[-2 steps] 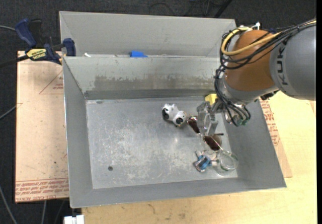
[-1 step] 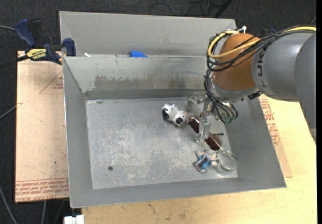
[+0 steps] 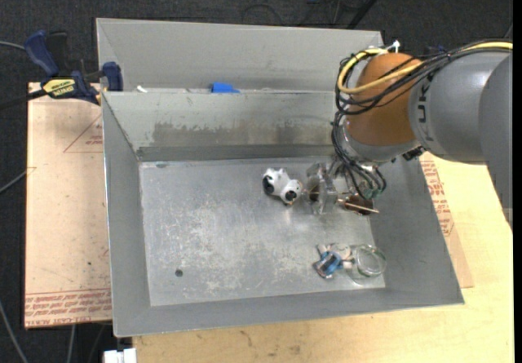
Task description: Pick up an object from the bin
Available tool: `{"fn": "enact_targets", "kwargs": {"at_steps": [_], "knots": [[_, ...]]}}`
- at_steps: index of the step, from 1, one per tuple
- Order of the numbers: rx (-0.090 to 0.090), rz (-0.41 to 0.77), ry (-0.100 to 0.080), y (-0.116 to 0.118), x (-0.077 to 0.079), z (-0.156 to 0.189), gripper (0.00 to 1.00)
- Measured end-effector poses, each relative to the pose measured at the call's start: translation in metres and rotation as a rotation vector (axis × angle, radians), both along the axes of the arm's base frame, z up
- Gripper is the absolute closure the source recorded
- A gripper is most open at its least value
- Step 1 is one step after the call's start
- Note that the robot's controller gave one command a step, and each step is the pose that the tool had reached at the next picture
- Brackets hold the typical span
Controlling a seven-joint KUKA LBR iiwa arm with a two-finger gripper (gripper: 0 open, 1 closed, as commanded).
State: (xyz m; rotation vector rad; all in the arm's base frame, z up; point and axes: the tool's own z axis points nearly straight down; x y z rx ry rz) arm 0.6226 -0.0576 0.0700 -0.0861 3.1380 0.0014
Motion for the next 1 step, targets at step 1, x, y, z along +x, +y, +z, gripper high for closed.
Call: {"fn": "enact_targets", "kwargs": {"at_steps": [1], "knots": [[0.000, 0.000, 0.000, 0.0000, 0.0000, 0.0000, 1.00]]}}
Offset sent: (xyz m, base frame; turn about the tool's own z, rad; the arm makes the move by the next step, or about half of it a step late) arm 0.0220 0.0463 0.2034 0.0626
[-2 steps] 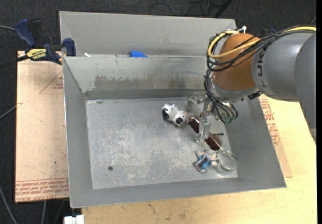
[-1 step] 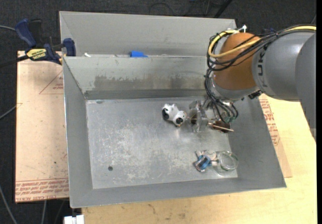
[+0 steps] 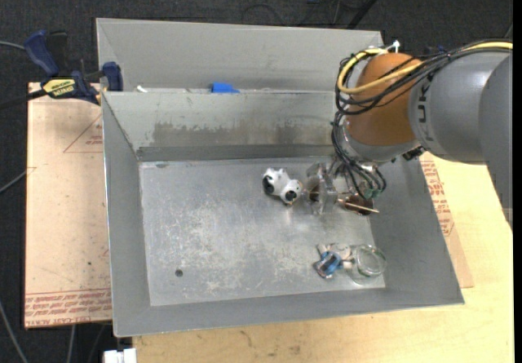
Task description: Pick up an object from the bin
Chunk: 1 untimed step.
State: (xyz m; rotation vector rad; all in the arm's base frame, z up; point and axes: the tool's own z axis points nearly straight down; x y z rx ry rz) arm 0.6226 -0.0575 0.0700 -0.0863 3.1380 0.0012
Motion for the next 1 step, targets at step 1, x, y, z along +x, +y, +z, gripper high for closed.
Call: {"fn": "enact_targets", "kwargs": {"at_steps": [1], "knots": [[0.001, -0.017, 0.006, 0.0125, 0.0044, 0.0525, 1.00]]}}
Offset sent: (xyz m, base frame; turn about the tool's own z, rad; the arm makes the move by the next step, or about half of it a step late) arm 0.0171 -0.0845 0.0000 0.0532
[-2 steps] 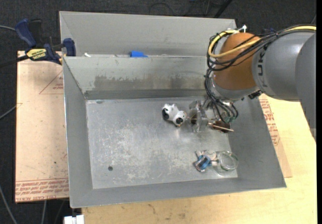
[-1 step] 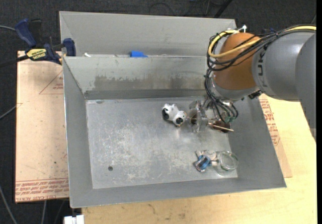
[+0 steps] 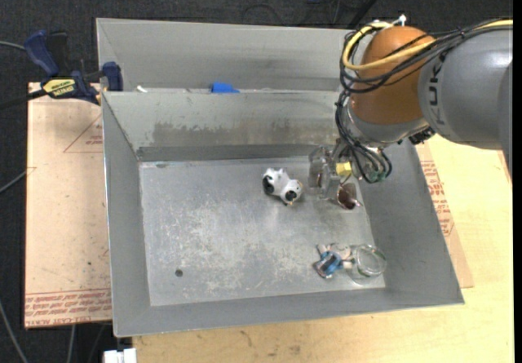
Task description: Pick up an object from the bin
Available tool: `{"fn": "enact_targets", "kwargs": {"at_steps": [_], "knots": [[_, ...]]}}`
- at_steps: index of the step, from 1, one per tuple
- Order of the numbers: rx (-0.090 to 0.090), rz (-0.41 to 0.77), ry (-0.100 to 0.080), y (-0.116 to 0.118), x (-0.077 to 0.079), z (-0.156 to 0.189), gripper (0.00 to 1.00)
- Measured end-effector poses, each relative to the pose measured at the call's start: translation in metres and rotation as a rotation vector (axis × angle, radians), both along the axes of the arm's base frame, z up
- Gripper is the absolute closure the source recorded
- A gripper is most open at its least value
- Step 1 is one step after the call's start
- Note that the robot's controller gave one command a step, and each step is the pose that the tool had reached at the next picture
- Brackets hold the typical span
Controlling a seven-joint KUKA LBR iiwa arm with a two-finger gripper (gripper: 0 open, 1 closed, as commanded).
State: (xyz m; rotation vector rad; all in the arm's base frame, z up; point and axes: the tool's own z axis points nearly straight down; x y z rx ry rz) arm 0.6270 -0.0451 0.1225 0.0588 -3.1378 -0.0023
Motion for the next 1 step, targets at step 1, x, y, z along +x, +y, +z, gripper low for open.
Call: {"fn": "enact_targets", "kwargs": {"at_steps": [1], "knots": [[0.008, -0.032, 0.003, -0.0915, 0.0121, -0.0542, 0.00]]}}
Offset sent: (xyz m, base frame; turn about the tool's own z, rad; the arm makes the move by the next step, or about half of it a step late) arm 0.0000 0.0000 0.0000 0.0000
